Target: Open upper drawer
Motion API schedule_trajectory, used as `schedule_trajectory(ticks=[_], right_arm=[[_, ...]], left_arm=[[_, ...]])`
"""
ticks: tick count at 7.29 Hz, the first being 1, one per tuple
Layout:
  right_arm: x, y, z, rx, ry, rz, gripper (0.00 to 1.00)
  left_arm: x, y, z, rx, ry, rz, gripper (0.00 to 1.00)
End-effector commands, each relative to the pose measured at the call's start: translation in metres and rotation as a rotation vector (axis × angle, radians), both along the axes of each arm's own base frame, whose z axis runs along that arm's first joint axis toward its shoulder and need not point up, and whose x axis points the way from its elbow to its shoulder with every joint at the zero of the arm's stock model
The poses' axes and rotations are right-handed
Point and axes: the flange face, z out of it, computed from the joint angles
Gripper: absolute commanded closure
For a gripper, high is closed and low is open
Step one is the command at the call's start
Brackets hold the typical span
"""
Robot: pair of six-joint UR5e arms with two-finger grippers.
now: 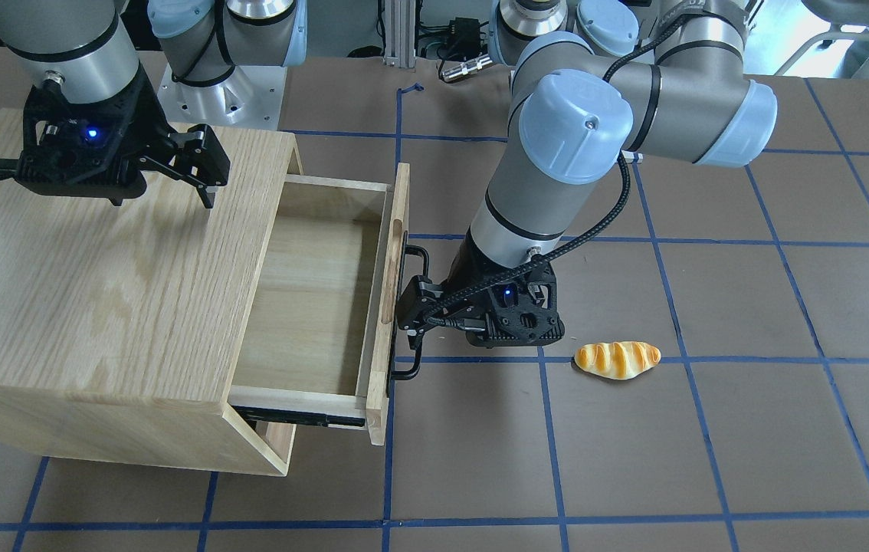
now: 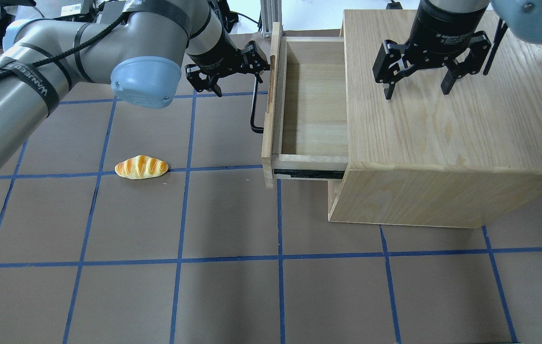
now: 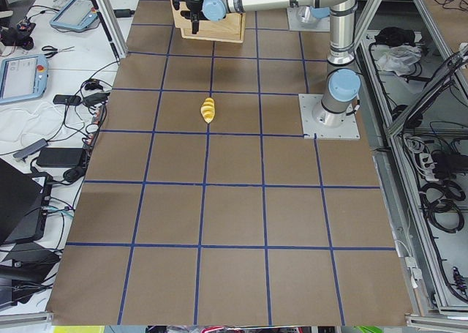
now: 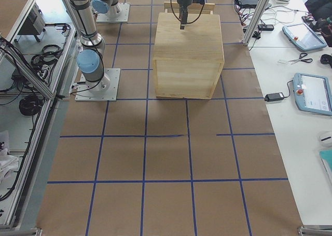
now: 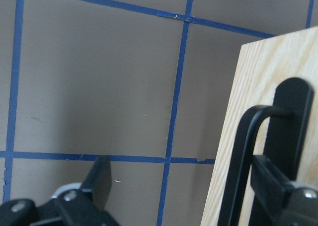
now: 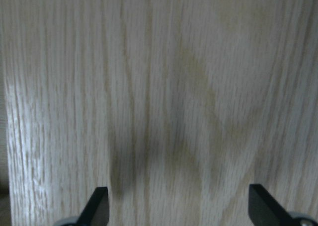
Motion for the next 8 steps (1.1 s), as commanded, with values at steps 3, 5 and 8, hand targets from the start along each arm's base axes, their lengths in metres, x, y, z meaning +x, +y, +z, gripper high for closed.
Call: schedule_trajectory(ticks=[3,5,8], right_arm=[[0.0001,0.0000,0.0000,0.000,0.000,0.000,0.00],[0.0001,0.0000,0.0000,0.000,0.000,0.000,0.00],[0.0001,0.0001,-0.0007,0.001,0.000,-0.001,0.00]], left_arm=[[0.0008,0.0009,0.0029,-0.004,-0.001,0.001,0.00],[0.0009,0.0012,0.0039,-0.006,0.000,0.001,0.00],[0.0073,-0.0013,0.0031,-0.009,-0.005,-0.010,0.00]])
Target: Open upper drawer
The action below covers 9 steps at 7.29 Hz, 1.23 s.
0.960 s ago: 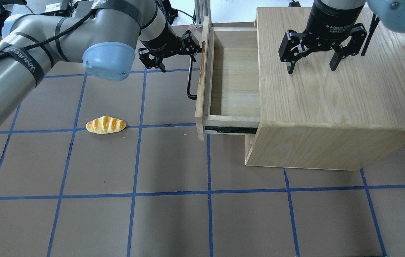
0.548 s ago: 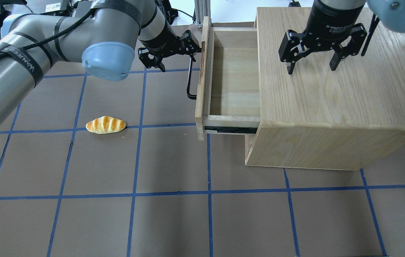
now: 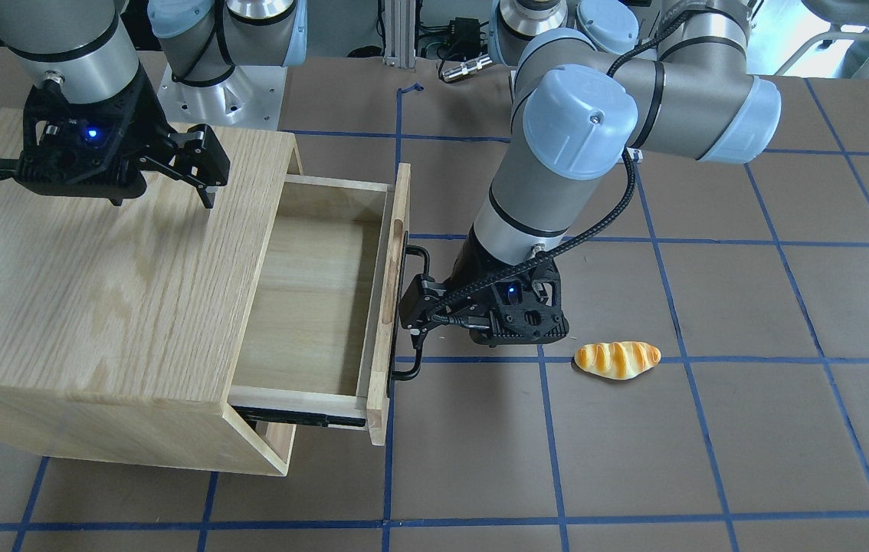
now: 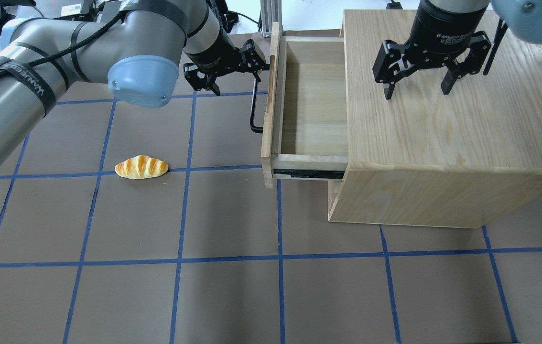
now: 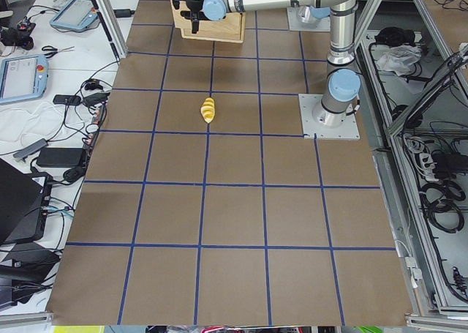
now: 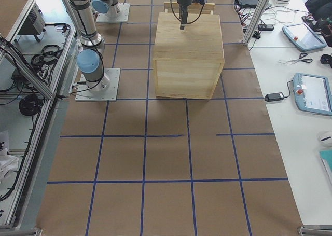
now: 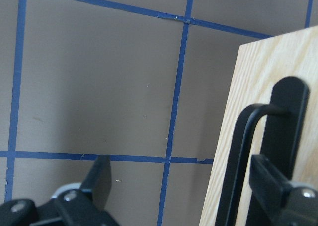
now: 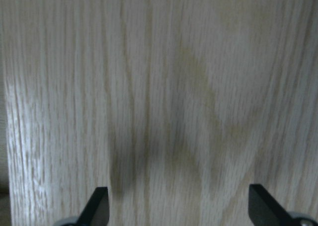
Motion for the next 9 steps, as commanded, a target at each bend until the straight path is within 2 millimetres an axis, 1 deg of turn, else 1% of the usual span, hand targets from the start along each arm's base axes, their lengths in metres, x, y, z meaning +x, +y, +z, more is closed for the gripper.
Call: schedule_trajectory(ticks=[1,2,3,4,5,6,7,8,9], right_arm=[[0.000,0.000,-0.001,0.001,0.000,-0.001,0.00],[0.000,0.000,0.000,0.000,0.000,-0.001,0.00],[0.000,0.000,-0.001,0.001,0.000,-0.001,0.00],[0.000,0.000,0.000,0.000,0.000,-0.001,0.00],[0.000,0.000,0.000,0.000,0.000,0.001,0.00],[0.000,0.000,0.000,0.000,0.000,0.001,0.00],[0.000,0.000,-0.001,0.001,0.000,-0.001,0.00],[0.000,0.000,0.000,0.000,0.000,0.001,0.00],[0.000,0.000,0.000,0.000,0.000,0.001,0.00]], left_arm=[[0.004,-0.001,0.002,-0.007,-0.003,-0.015,0.00],[0.003,-0.001,0.002,-0.009,-0.003,-0.016,0.00],[0.012,-0.001,0.006,0.001,-0.008,-0.005,0.00],[0.031,0.000,0.012,0.016,-0.051,0.013,0.00],[0.051,0.002,0.029,0.023,-0.067,-0.015,0.00],[0.081,0.003,0.053,0.011,-0.112,-0.009,0.00],[0.112,0.010,0.067,0.042,-0.169,-0.035,0.00],[0.130,0.021,0.073,0.077,-0.183,-0.069,0.00],[0.140,0.028,0.081,0.071,-0.218,-0.055,0.00]])
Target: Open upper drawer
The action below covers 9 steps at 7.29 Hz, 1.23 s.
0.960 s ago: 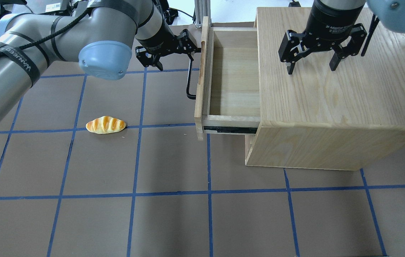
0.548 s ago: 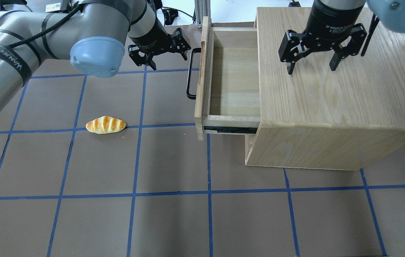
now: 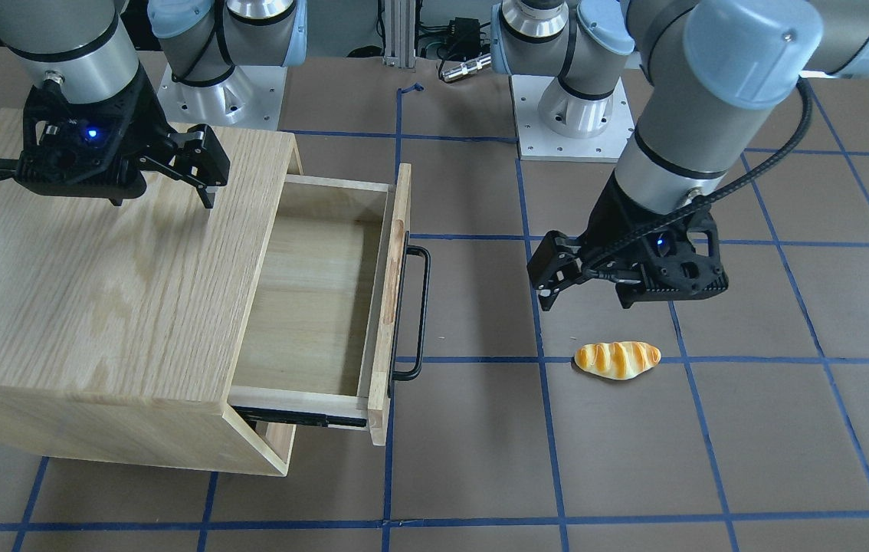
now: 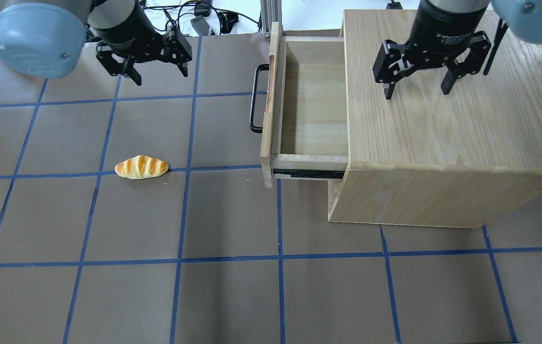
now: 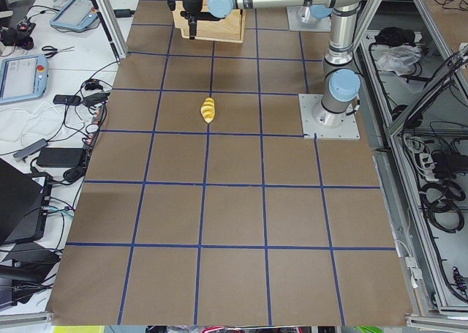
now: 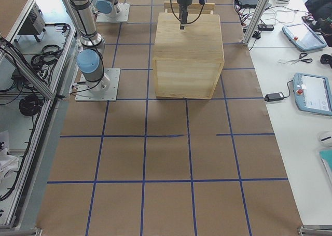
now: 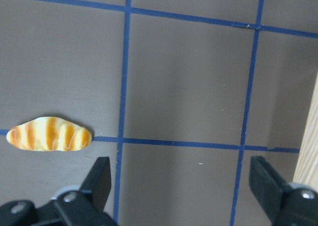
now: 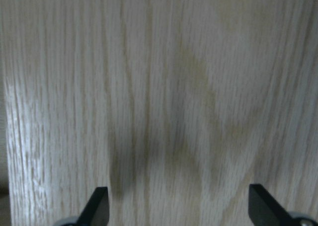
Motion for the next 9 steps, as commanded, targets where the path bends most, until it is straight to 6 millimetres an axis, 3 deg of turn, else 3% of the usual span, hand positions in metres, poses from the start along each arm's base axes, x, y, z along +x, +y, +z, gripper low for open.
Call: schedule_trajectory(ticks=[1,3,5,9], right_arm=[[0.000,0.000,0.000,0.000,0.000,-0.001,0.00],[0.000,0.000,-0.001,0.001,0.000,0.000,0.00],[0.000,0.000,0.000,0.000,0.000,0.000,0.00],[0.000,0.000,0.000,0.000,0.000,0.000,0.00]], left_arm=[[0.029,0.019,0.022,0.003,-0.095,0.011,0.00],[0.036,0.034,0.013,0.043,-0.133,0.005,0.00],[0.051,0.035,0.014,0.047,-0.133,-0.009,0.00],[0.042,0.050,0.027,0.050,-0.069,-0.012,0.00]])
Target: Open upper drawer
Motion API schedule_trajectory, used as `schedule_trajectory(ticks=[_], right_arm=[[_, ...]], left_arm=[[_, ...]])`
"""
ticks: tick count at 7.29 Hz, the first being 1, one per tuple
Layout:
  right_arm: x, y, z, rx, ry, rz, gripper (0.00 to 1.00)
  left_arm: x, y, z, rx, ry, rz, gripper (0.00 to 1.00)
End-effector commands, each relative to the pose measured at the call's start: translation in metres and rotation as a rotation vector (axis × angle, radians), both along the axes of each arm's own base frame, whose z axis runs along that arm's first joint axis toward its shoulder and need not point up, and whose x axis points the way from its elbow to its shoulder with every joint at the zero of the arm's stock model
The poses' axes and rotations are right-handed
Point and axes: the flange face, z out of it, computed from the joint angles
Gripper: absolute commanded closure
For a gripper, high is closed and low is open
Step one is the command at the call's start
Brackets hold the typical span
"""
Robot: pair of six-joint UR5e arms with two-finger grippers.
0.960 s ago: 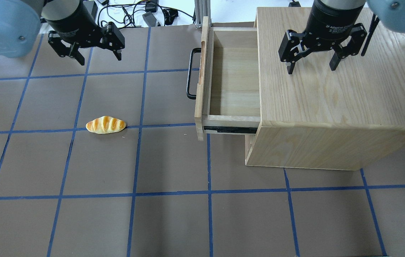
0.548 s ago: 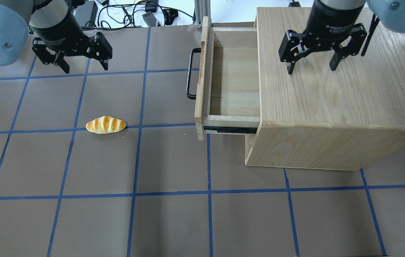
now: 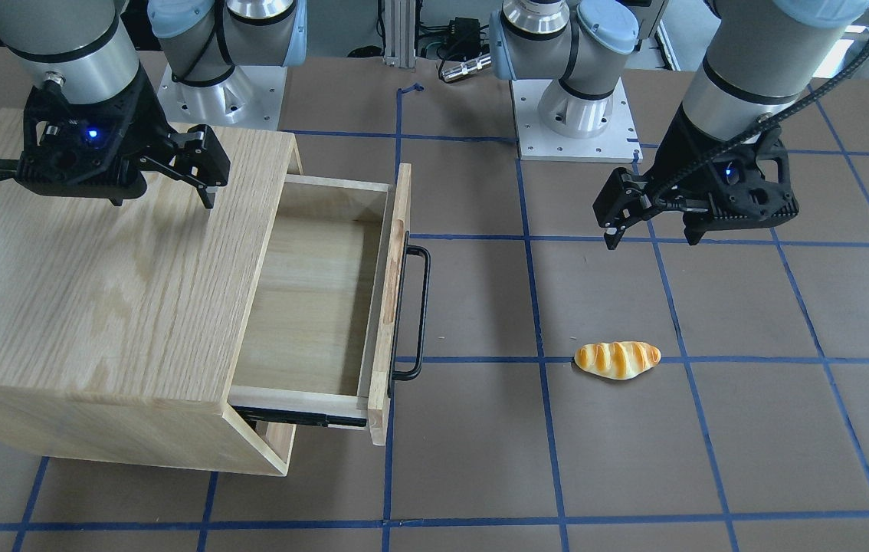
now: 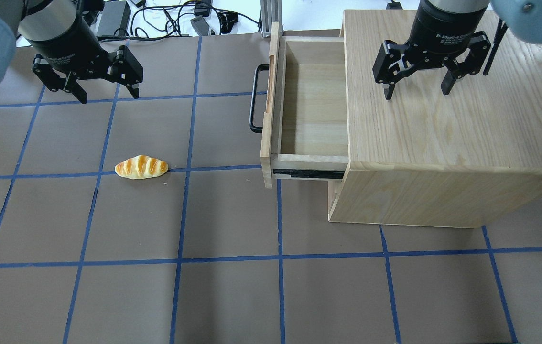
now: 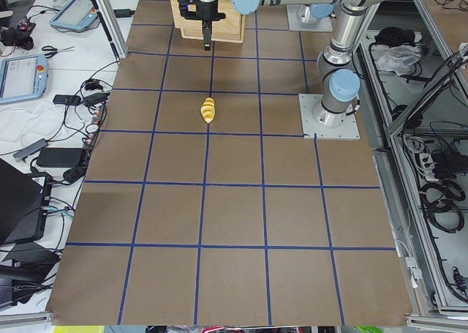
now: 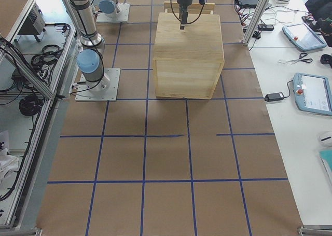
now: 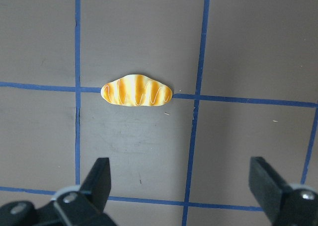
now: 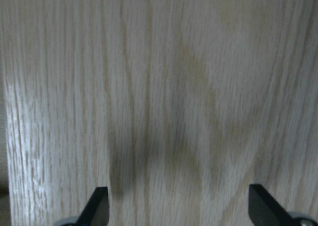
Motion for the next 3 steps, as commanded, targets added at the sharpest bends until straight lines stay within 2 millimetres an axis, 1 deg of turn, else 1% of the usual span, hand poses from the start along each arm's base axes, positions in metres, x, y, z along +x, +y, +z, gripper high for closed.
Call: schedule_trajectory(ticks=[1,3], right_arm=[[0.0000,-0.0001,0.0005,-0.001,0.000,-0.001,0.00],[0.0000,-0.0001,0.0005,-0.001,0.000,-0.001,0.00]], left_arm=[[-0.0031,0.0012,-0.0004,0.002,0.020,0.000,0.00],[-0.0029,0.0024,0.0010,0.001,0.017,0.000,0.00]])
